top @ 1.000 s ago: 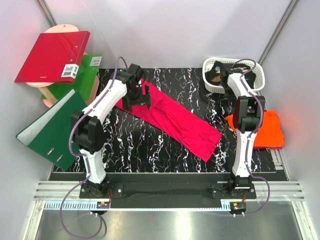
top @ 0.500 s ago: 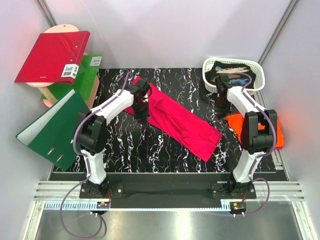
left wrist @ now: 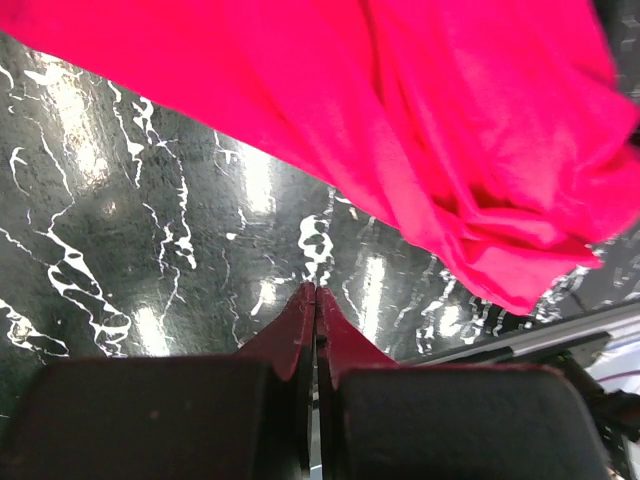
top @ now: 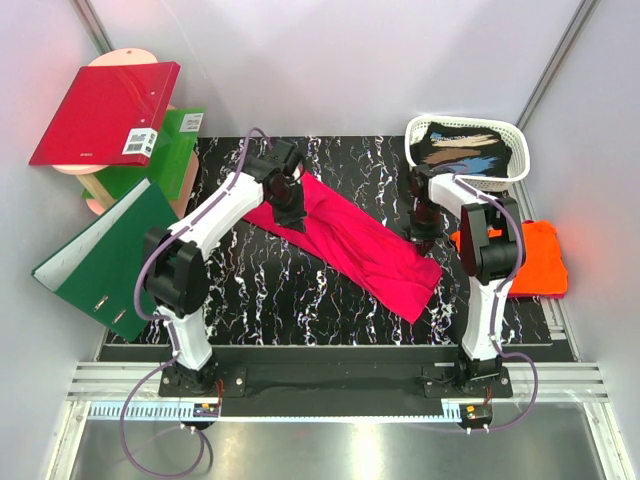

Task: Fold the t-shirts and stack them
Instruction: Rotate the tshirt 90 degrees

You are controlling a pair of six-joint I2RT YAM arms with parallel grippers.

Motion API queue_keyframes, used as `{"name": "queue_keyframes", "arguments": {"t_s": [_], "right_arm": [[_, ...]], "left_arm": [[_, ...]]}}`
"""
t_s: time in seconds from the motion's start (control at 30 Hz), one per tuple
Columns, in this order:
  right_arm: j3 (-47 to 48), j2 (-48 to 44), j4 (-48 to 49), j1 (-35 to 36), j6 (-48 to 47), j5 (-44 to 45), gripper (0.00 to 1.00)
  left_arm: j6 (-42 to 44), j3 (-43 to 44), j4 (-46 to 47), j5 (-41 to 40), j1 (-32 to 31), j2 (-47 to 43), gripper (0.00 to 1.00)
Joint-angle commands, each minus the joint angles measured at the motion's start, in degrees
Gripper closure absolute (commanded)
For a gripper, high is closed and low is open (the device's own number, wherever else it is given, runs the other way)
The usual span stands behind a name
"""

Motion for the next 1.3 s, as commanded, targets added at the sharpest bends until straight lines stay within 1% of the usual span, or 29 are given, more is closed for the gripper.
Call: {"name": "queue_keyframes", "arguments": {"t_s": [0.0,0.13,0.3,0.37,0.4,0.5,0.53,0.57,0.6,0.63,0.67,0.7,0.73,0.77,0.8,0.83,0.87,0.9,0.93,0.97,1.0,1.03,1.07,1.1,1.17,1.2,1.27], "right_arm": [[1.27,2.44,-4.33,3.33,0.75,-2.97,1.0],[-2.67,3.15,-5.04,6.58,0.93,-4.64,1.0],[-6.2,1.13,-6.1,8.79,1.54,-6.49,1.0],[-7.17,0.17,-6.45,8.97,3.03,-2.82,1.0],[-7.17,-0.53,-6.45,8.97,3.82,3.03,1.0],[-3.76,-3.69,-6.36,8.97,4.62,9.49,1.0],[-0.18,-4.49,-6.36,8.97,4.19,10.12,1.0],[1.95,-5.62,-6.28,8.97,3.83,10.73,1.0],[3.97,-6.33,-5.84,8.97,3.39,11.43,1.0],[7.91,-6.86,-5.05,8.97,1.91,11.44,1.0],[9.95,-7.48,-3.22,8.97,1.03,11.44,0.99],[12.06,-7.48,-2.16,8.97,0.06,9.79,0.99],[16.08,-7.22,-0.84,8.97,-2.12,7.94,0.98],[17.86,-5.83,1.78,8.97,-2.76,5.66,0.97],[20.31,-4.33,2.42,8.79,-3.2,-0.45,0.95],[26.08,-2.49,2.43,8.88,-3.29,-3.64,0.74],[29.01,1.79,2.77,8.88,-3.55,-8.03,0.6],[31.91,4.18,3.04,8.88,-3.64,-15.47,0.48],[37.94,9.34,3.65,8.88,-2.34,-18.5,0.36],[41.49,12.09,3.57,8.88,-2.15,-24.62,0.24],[48.48,14.99,3.57,8.88,-0.49,-27.2,0.18],[51.25,19.72,4.35,8.79,0.48,-30.36,0.11],[53.19,21.85,5.32,8.7,1.97,-35.44,0.08],[56.86,23.88,6.2,8.62,4.25,-37.67,0.01],[60.05,29.41,9.1,8.7,6.28,-43.28,0.0],[62.94,31.26,9.98,8.7,7.94,-44.88,0.0],[65.33,36.01,11.82,8.7,9.27,-46.82,0.0]], "left_arm": [[-1.38,2.05,0.94,0.06,0.02,-5.05,1.0],[-1.73,0.91,1.03,-0.38,0.02,-6.37,1.0],[-1.99,-0.58,0.68,-2.4,0.1,-8.21,1.0],[-2.17,-0.58,0.59,-3.01,0.1,-8.48,1.0],[-2.34,-0.5,0.42,-3.89,0.1,-8.83,1.0],[-2.52,-0.06,0.15,-5.73,0.1,-10.14,0.82],[-2.43,0.03,0.06,-6.18,0.1,-10.58,0.78],[-2.34,0.38,0.06,-6.79,0.02,-10.94,0.65],[-2.0,0.56,-0.11,-7.58,0.1,-11.64,0.61],[-1.82,0.82,-0.11,-7.85,0.19,-11.99,0.57],[-1.64,0.91,-0.03,-8.11,0.19,-12.52,0.47],[-1.55,0.91,-0.2,-8.72,0.28,-12.78,0.44],[-1.47,0.74,-0.2,-8.64,0.45,-12.87,0.43],[-1.47,0.65,-0.29,-8.73,0.54,-13.13,0.34],[-1.38,0.47,-0.38,-8.99,0.63,-13.22,0.32],[-1.2,0.12,-0.55,-8.82,0.63,-13.14,0.32],[-1.11,0.03,-0.55,-8.73,0.63,-12.96,0.31],[-0.94,-0.14,-0.81,-8.73,0.72,-12.87,0.3],[-0.94,-0.41,-1.08,-8.64,0.72,-12.79,0.3],[-0.76,-0.5,-1.25,-8.82,0.72,-12.7,0.3],[-0.59,-0.58,-1.86,-8.99,0.81,-12.61,0.3],[-0.5,-0.67,-2.22,-8.99,0.81,-12.7,0.3],[-0.5,-0.5,-2.57,-10.65,0.89,-13.05,0.3],[-0.32,-0.32,-3.62,-11.27,1.07,-13.22,0.3],[-0.41,0.21,-4.85,-13.9,1.33,-14.1,0.3],[-0.67,0.38,-6.08,-14.96,1.86,-14.63,0.3],[-1.55,0.73,-6.96,-17.68,2.65,-16.38,0.3]]}}
